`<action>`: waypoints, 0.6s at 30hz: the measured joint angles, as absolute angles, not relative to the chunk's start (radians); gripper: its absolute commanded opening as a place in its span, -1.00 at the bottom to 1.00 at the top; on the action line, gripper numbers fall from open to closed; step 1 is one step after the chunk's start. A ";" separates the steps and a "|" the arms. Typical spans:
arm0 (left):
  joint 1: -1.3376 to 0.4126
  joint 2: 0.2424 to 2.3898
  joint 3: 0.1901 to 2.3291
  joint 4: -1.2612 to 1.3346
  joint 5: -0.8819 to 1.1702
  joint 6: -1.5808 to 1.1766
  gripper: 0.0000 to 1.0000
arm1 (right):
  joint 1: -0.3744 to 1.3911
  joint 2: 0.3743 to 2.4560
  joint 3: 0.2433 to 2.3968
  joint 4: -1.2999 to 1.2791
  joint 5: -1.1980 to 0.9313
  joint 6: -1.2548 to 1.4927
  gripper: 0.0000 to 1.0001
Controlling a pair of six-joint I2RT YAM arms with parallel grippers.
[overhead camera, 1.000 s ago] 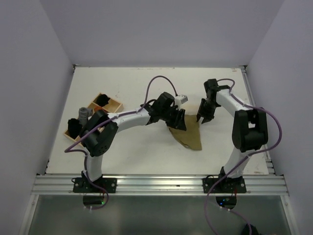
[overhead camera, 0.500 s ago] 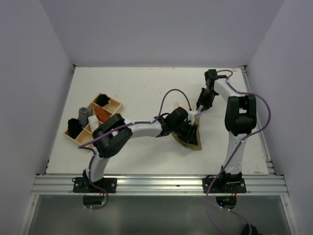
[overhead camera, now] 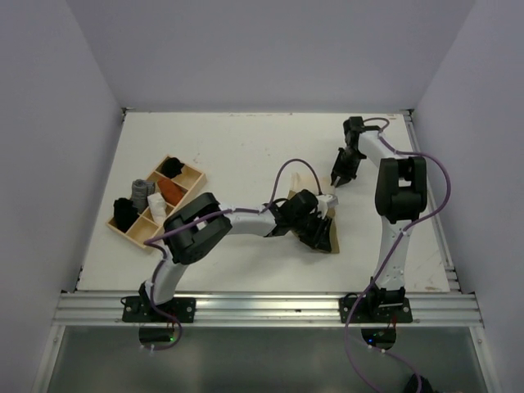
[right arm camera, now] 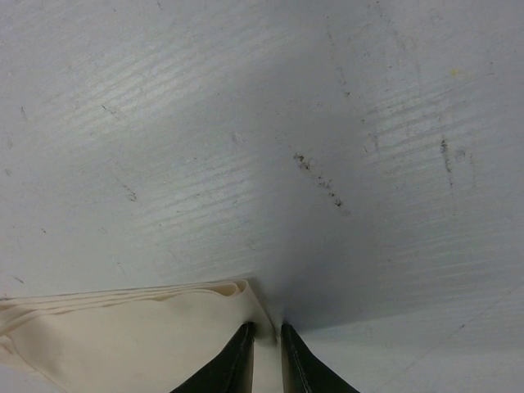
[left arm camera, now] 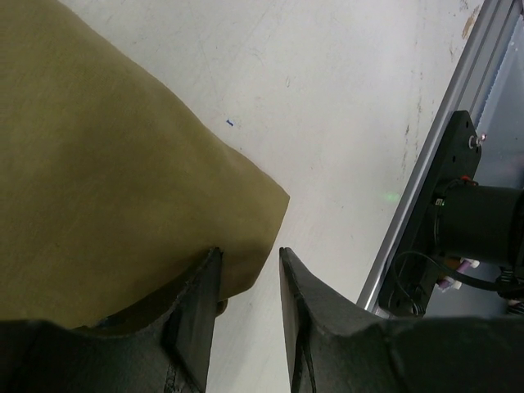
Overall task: Roll the underwear
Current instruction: Fold the underwear
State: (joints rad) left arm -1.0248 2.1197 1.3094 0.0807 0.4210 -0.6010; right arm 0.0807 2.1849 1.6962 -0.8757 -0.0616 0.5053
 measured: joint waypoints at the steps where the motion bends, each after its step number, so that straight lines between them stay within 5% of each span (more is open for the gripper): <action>1: -1.026 2.113 1.299 0.083 0.416 -0.600 -0.21 | 0.078 2.188 1.701 -0.878 -0.063 0.503 -0.53; 18: -1.028 2.030 1.198 0.057 0.386 -0.579 -0.22 | 0.070 2.198 1.706 -0.876 -0.074 0.471 -0.68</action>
